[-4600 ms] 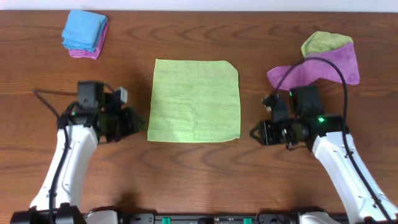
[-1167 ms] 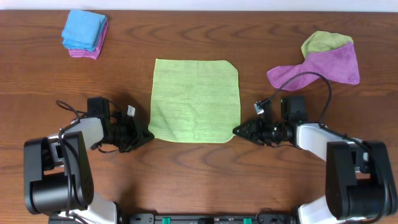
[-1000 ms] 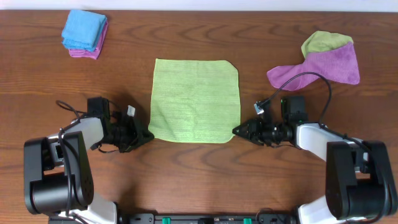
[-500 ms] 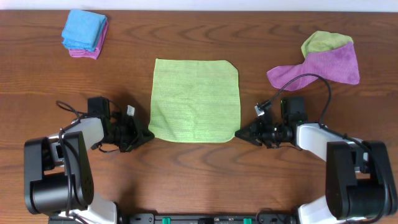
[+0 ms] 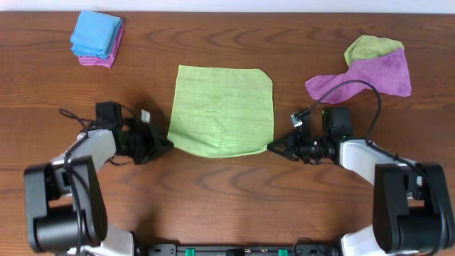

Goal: Fold the cloth
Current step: 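Lift the near edge with both grippers and fold it away over the far half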

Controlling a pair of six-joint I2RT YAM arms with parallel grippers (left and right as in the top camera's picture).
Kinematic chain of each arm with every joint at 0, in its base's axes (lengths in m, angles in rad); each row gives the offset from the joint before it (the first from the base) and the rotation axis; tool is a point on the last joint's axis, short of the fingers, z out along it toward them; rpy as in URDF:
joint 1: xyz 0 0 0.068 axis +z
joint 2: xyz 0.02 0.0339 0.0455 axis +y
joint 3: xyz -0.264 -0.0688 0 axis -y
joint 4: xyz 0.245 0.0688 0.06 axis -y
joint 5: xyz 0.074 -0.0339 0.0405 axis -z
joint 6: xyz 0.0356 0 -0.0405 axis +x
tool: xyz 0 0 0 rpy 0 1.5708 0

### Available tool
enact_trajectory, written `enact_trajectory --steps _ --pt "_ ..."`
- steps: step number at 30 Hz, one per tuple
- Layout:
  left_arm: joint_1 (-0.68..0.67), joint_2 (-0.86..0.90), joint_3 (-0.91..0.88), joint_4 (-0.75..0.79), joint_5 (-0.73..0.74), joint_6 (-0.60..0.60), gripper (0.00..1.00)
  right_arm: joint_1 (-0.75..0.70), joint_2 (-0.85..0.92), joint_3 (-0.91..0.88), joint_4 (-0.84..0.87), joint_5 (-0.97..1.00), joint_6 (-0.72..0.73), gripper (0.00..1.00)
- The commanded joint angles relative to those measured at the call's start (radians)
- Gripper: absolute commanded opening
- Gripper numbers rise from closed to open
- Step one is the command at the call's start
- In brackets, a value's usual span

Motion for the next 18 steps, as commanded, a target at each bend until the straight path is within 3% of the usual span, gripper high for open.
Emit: enact_trajectory --steps 1,9,15,18 --pt "0.001 -0.093 0.040 -0.004 -0.012 -0.008 0.06 -0.003 -0.054 0.040 0.002 -0.026 0.027 0.02" --pt "-0.034 -0.190 0.043 0.058 -0.032 -0.075 0.06 -0.003 -0.082 0.087 0.006 0.034 0.058 0.01" --pt "-0.153 -0.158 0.048 0.262 -0.221 -0.177 0.06 -0.003 -0.080 0.111 0.081 0.132 0.084 0.02" --pt "-0.158 -0.114 0.104 0.316 -0.246 -0.196 0.05 -0.003 -0.057 0.159 0.081 0.180 0.083 0.02"
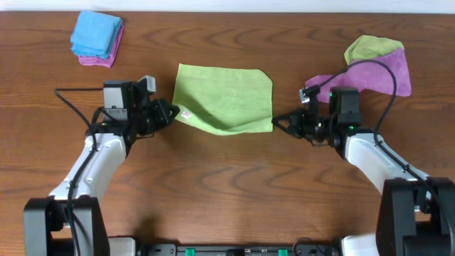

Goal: Fold the cloth
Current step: 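Lift the near edge with both grippers and fold it away over the far half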

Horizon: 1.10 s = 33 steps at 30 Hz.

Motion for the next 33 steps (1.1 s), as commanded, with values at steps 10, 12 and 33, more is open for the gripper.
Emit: enact_trajectory --steps 10,12,33 --pt "-0.003 0.366 0.420 0.018 -0.073 -0.037 0.05 -0.005 0.314 0.391 0.001 0.095 -0.008 0.02" --pt "-0.003 0.434 0.488 0.018 -0.067 -0.045 0.06 -0.010 0.371 0.460 -0.003 0.100 -0.008 0.01" --pt "-0.002 0.608 0.850 -0.521 -0.082 0.224 0.06 -0.014 0.539 0.772 -0.447 0.005 -0.152 0.02"
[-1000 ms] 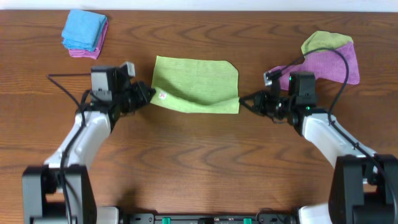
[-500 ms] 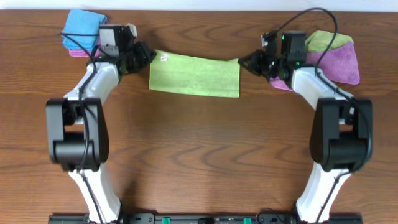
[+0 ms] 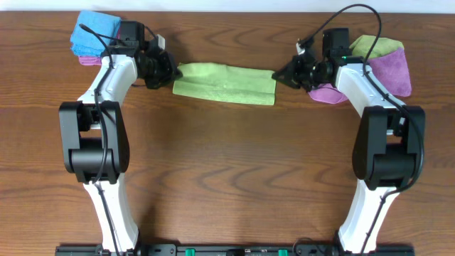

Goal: Fold the cloth

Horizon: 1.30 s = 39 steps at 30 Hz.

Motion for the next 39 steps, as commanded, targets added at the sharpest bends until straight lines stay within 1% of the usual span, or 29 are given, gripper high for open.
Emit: enact_trajectory --steps 1,6,13,14,15,16,17,18,19,21,22,23,24,26,27,28,30,32,33,36,39 --pt "0.006 -0.061 0.015 -0.048 -0.072 0.104 0.06 0.006 0.003 0.011 -0.042 -0.029 -0.071 0.01" --pt "0.017 -0.077 0.015 -0.067 -0.102 0.114 0.06 0.008 0.003 0.011 -0.111 -0.021 -0.119 0.02" --pt "0.016 -0.077 0.015 -0.100 -0.121 0.137 0.06 0.010 0.003 0.011 -0.124 -0.019 -0.129 0.02" --pt "0.016 -0.077 0.015 -0.103 -0.128 0.136 0.17 0.010 0.003 0.011 -0.123 -0.019 -0.129 0.08" --pt "0.017 -0.077 0.015 -0.108 -0.142 0.137 0.52 0.010 0.003 0.011 -0.124 -0.018 -0.129 0.27" --pt "0.018 -0.077 0.015 -0.114 -0.157 0.137 0.79 0.010 0.003 0.011 -0.124 -0.019 -0.133 0.39" --pt "0.019 -0.077 0.015 -0.121 -0.169 0.139 0.81 0.010 0.003 0.011 -0.125 -0.021 -0.141 0.41" --pt "0.022 -0.077 0.015 -0.124 -0.167 0.150 0.82 0.010 0.003 0.011 -0.125 -0.021 -0.144 0.49" --pt "0.026 -0.078 0.015 -0.127 -0.168 0.154 0.85 0.008 0.003 0.012 -0.125 -0.021 -0.144 0.54" --pt "0.036 -0.085 0.016 -0.129 -0.166 0.159 0.79 0.000 0.002 0.012 -0.125 -0.021 -0.144 0.54" --pt "0.041 -0.092 0.017 -0.129 -0.164 0.159 0.77 -0.005 0.000 0.012 -0.124 -0.021 -0.144 0.48" --pt "0.045 -0.101 0.017 -0.129 -0.164 0.159 0.74 -0.011 -0.004 0.012 -0.124 -0.021 -0.144 0.34" --pt "0.051 -0.122 0.018 -0.128 -0.164 0.159 0.62 -0.019 -0.014 0.013 -0.124 -0.021 -0.153 0.02" --pt "0.052 -0.153 0.018 -0.125 -0.164 0.164 0.33 -0.029 -0.037 0.014 -0.122 -0.019 -0.166 0.02" --pt "0.051 -0.172 0.018 -0.122 -0.164 0.174 0.16 -0.031 -0.055 0.014 -0.114 -0.016 -0.175 0.02" --pt "0.046 -0.190 0.018 -0.119 -0.164 0.186 0.06 -0.031 -0.072 0.014 -0.106 -0.010 -0.184 0.02" --pt "0.027 -0.220 0.018 -0.111 -0.166 0.222 0.06 -0.025 -0.116 0.014 -0.095 0.038 -0.199 0.02" --pt "0.000 -0.230 0.018 -0.098 -0.193 0.253 0.06 -0.002 -0.157 0.014 -0.094 0.144 -0.214 0.01" --pt "-0.015 -0.229 0.018 -0.093 -0.233 0.254 0.06 0.013 -0.169 0.014 -0.096 0.202 -0.216 0.01" --pt "-0.074 -0.200 0.016 -0.073 -0.448 0.257 0.06 0.080 -0.182 0.014 -0.105 0.418 -0.223 0.01" --pt "-0.134 -0.150 0.016 -0.037 -0.593 0.256 0.06 0.151 -0.156 0.014 -0.097 0.578 -0.225 0.02"
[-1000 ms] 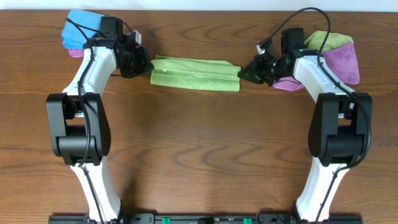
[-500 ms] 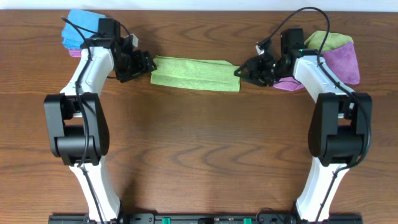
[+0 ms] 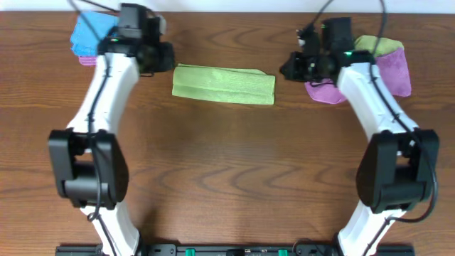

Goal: Fold the cloth

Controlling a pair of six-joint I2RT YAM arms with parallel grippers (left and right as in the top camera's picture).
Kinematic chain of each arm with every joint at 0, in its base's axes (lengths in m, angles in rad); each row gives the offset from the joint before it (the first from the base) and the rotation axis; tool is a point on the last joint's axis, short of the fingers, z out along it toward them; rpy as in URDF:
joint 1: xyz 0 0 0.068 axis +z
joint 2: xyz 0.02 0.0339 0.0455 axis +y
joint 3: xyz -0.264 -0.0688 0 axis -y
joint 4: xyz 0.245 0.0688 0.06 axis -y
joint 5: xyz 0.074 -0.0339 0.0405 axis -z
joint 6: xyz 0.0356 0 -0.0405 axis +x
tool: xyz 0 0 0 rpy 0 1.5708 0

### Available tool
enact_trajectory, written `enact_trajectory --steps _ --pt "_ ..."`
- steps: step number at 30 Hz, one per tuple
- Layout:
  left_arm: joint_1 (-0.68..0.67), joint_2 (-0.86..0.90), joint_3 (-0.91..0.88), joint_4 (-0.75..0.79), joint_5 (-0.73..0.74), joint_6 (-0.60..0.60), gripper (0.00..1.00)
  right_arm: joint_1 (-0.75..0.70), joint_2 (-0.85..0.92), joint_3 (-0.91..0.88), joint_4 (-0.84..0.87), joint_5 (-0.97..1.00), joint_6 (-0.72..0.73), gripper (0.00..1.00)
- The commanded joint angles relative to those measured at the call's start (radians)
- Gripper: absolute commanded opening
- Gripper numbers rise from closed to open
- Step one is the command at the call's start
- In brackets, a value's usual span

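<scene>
The green cloth (image 3: 224, 84) lies on the table as a long strip folded in half, its doubled edges toward the back. My left gripper (image 3: 163, 58) hovers just off the strip's far left corner, open, with nothing in it. Off the far right corner my right gripper (image 3: 286, 68) also stands open and apart from the cloth. Both arms reach far back over the table.
A folded blue cloth on a pink one (image 3: 84, 37) sits at the back left, partly under my left arm. A purple cloth (image 3: 394, 71) and a yellow-green one (image 3: 373, 44) lie crumpled at the back right, behind my right wrist.
Both grippers have let go of the cloth's corners and drawn slightly away and up. The folded green strip stays flat where it was laid.
The green cloth first lay spread flat, with a gripper at each near corner. Then both near corners were lifted and held toward the back. Then the near edge lay over the far edge with the grippers still on it; now the strip lies free.
</scene>
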Motion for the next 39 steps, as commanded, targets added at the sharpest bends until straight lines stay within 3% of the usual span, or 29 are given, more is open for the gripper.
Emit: enact_trajectory --steps 1,8,24,30,39 --pt "-0.053 0.069 0.005 0.022 -0.214 0.024 0.06 0.078 0.039 0.005 0.012 0.251 -0.027 0.01" --pt "-0.097 0.167 0.005 0.133 -0.230 0.011 0.06 0.108 0.098 0.005 0.107 0.278 -0.023 0.01" --pt "-0.107 0.263 -0.008 0.133 -0.222 -0.010 0.06 0.115 0.257 0.005 0.112 0.240 -0.015 0.01" --pt "-0.109 0.307 -0.008 0.063 -0.223 -0.019 0.06 0.117 0.262 0.005 0.095 0.240 -0.015 0.01" --pt "-0.109 0.309 -0.008 -0.193 -0.224 -0.153 0.06 0.118 0.262 0.005 0.118 0.241 -0.046 0.02"
